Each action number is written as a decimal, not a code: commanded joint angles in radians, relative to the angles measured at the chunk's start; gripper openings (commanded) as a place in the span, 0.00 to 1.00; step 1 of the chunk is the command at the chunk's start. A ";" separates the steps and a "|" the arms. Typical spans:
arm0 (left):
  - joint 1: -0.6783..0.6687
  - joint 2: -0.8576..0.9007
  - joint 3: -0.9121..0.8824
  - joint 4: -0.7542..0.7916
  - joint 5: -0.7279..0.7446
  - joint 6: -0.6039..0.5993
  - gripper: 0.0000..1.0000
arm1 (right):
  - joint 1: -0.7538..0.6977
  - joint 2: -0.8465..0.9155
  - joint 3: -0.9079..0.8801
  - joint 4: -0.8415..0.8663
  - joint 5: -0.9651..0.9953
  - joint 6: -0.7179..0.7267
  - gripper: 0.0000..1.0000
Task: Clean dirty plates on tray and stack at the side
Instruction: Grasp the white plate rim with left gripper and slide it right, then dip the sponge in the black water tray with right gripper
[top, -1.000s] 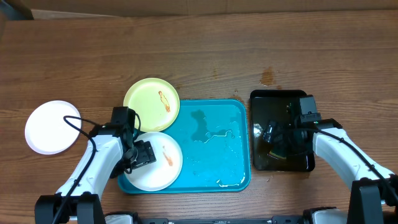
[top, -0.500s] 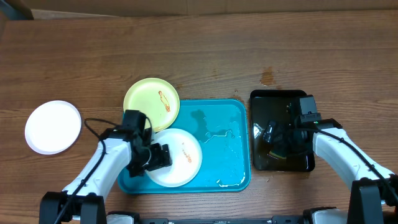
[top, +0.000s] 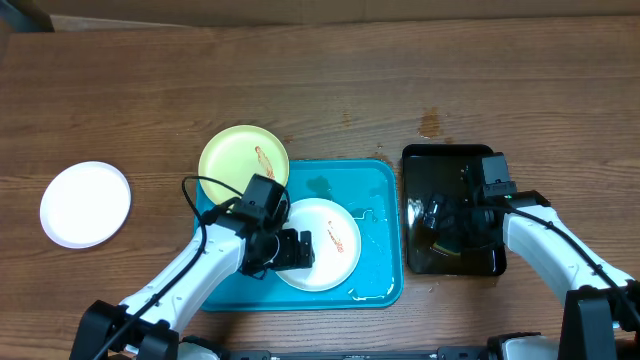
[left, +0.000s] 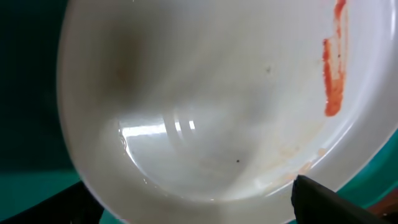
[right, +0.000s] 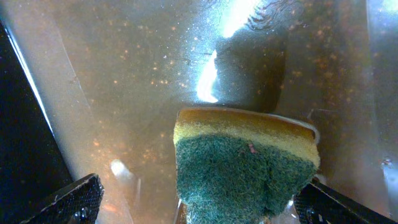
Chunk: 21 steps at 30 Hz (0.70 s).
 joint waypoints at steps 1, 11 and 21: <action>-0.003 0.005 0.118 -0.063 -0.098 -0.031 0.97 | -0.006 0.039 -0.041 -0.001 0.010 0.004 1.00; -0.010 0.005 0.143 -0.118 -0.219 -0.031 0.95 | -0.006 0.039 -0.041 0.000 0.010 0.004 1.00; -0.028 0.005 0.005 -0.013 -0.201 -0.041 0.84 | -0.006 0.039 -0.041 0.000 0.010 0.004 1.00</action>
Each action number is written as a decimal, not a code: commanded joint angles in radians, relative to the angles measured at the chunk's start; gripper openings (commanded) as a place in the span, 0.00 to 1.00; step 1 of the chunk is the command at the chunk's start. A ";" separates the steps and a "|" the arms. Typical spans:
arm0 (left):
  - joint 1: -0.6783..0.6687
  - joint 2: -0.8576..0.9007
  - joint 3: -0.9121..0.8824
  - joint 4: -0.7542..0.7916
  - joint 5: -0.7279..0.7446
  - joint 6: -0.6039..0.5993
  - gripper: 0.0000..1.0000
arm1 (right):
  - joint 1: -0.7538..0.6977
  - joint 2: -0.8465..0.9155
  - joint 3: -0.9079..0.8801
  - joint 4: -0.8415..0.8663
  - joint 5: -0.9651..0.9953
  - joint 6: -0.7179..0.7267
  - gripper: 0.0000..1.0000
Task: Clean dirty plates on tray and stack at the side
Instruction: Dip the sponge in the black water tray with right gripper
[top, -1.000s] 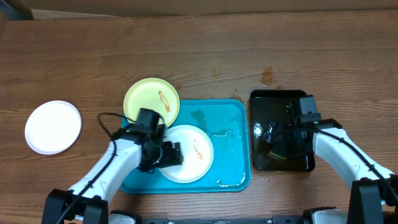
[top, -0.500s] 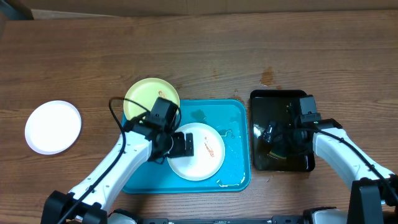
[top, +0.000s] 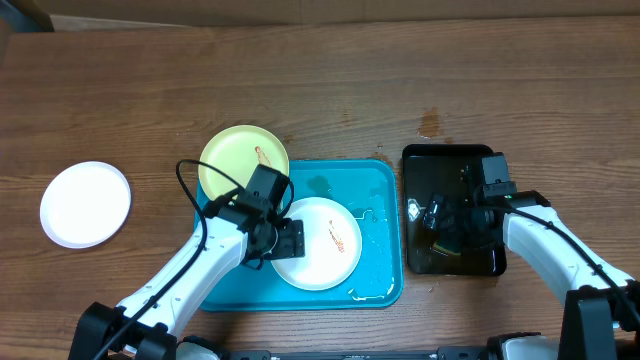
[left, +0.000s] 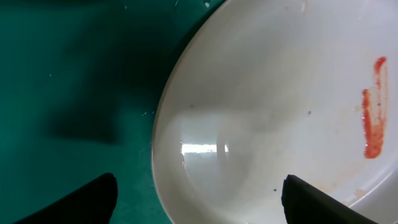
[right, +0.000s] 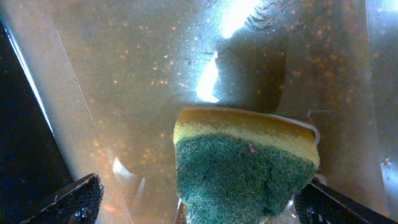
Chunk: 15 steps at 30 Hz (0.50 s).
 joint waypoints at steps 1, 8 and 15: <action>-0.008 0.003 -0.055 0.026 0.002 -0.008 0.82 | -0.006 0.039 -0.041 0.000 0.010 0.005 1.00; -0.008 0.003 -0.066 0.065 -0.016 0.006 0.41 | -0.006 0.039 -0.041 0.000 0.010 0.005 1.00; -0.008 0.003 -0.066 0.107 -0.019 0.058 0.32 | -0.006 0.039 -0.041 0.072 0.011 0.004 1.00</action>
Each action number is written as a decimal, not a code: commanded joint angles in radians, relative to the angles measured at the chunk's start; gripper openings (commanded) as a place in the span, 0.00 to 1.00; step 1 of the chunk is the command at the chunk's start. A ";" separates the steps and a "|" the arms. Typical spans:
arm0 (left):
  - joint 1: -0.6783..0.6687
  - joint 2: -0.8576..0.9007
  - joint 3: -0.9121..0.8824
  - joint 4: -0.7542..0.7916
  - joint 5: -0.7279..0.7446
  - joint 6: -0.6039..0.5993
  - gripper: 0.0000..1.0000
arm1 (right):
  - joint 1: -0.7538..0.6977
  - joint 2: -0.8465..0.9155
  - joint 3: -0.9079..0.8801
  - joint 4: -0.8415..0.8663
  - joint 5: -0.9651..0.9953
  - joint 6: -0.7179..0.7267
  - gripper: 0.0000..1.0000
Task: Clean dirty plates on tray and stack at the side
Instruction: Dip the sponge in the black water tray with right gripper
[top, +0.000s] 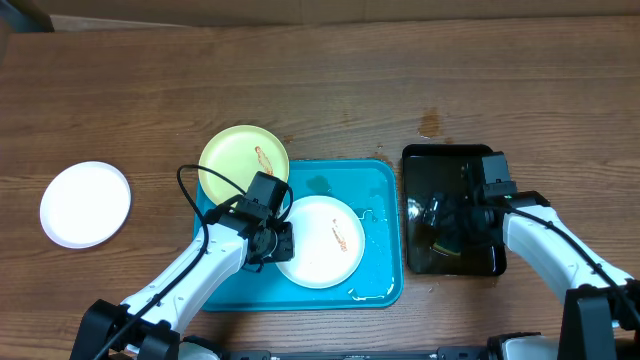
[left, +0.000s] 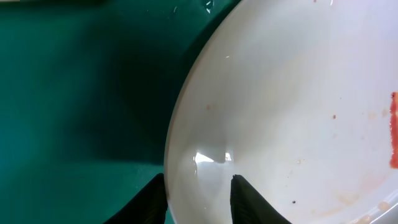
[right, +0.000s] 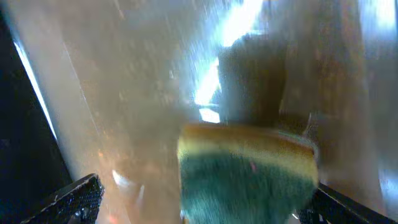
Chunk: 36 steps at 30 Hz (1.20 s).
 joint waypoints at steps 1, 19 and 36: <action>-0.008 0.002 -0.006 0.012 -0.015 0.036 0.32 | -0.006 0.036 -0.039 0.034 0.001 0.005 1.00; -0.008 0.002 -0.011 0.032 -0.043 0.035 0.13 | -0.006 0.035 0.132 -0.211 -0.105 -0.082 1.00; -0.008 0.002 -0.013 0.034 -0.043 0.035 0.14 | -0.005 0.037 0.029 -0.231 -0.100 -0.063 0.30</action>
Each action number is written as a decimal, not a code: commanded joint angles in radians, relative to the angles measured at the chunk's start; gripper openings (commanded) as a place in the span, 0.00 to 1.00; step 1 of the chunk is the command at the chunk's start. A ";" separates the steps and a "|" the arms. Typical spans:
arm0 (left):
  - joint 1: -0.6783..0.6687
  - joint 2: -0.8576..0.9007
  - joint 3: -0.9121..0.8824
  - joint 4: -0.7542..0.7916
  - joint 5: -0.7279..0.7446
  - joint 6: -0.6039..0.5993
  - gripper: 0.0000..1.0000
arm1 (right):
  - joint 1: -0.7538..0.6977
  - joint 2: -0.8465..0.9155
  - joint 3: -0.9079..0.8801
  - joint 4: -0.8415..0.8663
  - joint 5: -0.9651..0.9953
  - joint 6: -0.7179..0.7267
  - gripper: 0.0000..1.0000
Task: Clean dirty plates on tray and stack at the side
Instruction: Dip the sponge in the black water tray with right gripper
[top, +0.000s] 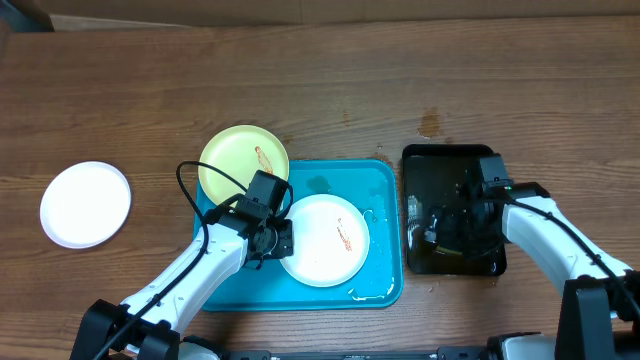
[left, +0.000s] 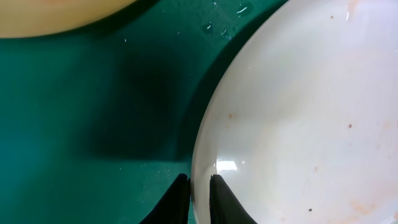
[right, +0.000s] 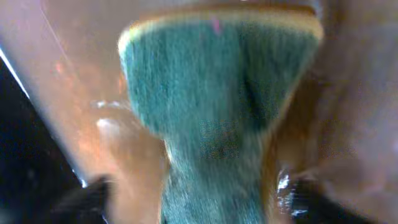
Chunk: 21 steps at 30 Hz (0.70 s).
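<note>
A white plate (top: 323, 240) with a red smear lies on the blue tray (top: 375, 180). My left gripper (top: 283, 239) is shut on its left rim. In the left wrist view the two black fingertips (left: 181, 198) pinch the rim of the white plate (left: 298, 124). A yellow-green plate (top: 243, 160), also smeared, sits on the tray's back left corner. My right gripper (top: 447, 225) is down in the black basin (top: 452, 150), holding a green and yellow sponge (right: 211, 81). The right wrist view is blurred, and the sponge looks squeezed narrow between the fingers.
A clean white plate (top: 85, 204) lies alone on the wooden table at the far left. Water pools on the tray's right side (top: 372, 285). The basin holds brownish water (right: 68, 93). A dark stain (top: 431, 124) marks the table behind the basin.
The left fingers have closed from either side of the white plate's rim to a tight pinch on it. In the right wrist view the sponge now fills more of the frame, blurred and narrower.
The left gripper was open over the white plate's inside. Later it stood open at the plate's left rim, then half closed around that rim, and now it is shut on it. The right gripper stayed in the basin with the sponge throughout.
</note>
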 joint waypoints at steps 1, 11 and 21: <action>-0.008 0.002 -0.013 0.003 -0.014 0.011 0.14 | 0.000 0.003 -0.022 0.013 -0.017 0.012 0.12; -0.008 0.002 -0.013 0.003 -0.014 0.011 0.14 | 0.000 0.003 -0.022 0.076 -0.014 0.040 0.92; -0.008 0.002 -0.013 0.002 -0.014 0.011 0.13 | -0.001 0.024 -0.022 0.238 0.192 0.127 0.92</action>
